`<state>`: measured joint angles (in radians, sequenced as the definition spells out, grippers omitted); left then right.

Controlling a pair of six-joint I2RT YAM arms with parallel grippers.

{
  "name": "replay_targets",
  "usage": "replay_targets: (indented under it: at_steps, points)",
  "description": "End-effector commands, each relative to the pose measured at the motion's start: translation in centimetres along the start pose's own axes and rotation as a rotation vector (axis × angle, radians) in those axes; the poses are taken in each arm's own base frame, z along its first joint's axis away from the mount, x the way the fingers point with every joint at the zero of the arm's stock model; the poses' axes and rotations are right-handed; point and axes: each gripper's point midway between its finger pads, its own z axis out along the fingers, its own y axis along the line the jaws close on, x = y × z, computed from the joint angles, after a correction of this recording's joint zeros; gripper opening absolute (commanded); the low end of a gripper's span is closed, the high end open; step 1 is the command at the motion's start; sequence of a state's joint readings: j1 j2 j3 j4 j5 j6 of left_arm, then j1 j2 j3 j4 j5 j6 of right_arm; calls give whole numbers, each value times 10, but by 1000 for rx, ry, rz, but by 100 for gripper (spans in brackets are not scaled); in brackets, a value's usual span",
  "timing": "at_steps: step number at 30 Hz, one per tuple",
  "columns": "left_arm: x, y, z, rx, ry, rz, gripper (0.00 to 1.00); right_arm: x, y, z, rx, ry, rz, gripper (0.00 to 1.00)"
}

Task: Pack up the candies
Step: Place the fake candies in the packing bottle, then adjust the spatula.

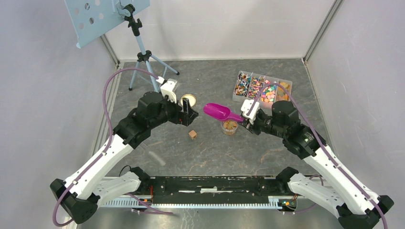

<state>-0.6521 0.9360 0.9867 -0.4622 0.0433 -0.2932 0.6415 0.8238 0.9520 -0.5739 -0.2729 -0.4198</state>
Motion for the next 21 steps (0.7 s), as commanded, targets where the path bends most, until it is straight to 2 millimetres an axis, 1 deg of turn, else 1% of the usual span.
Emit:
replay_targets:
  at_steps: [1, 4, 7, 10, 13, 16, 18, 21]
  points:
    - [-31, -51, -8, 215, -28, -186, 90, -53, 9, -4, -37, -277, 29, 0]
    - [-40, -61, -7, 256, -43, -231, 86, -65, 16, -10, -62, -354, 34, 0]
    - [-40, -57, 0, 234, -43, -234, 82, -73, 16, -16, -56, -400, 33, 0]
    - [-33, -47, 10, 184, -26, -212, 72, -78, 16, -21, -55, -421, 27, 0]
    - [-25, -42, 17, 161, 1, -196, 62, -85, 10, -26, -23, -437, 36, 0]
    - [-18, -41, 21, 160, 24, -197, 57, -97, 8, -34, -9, -499, 49, 0]
    - [-14, -41, 22, 166, 34, -203, 54, -105, 10, -37, -18, -546, 62, 0]
    - [-9, -41, 23, 171, 42, -210, 49, -111, 11, -38, -27, -595, 81, 0]
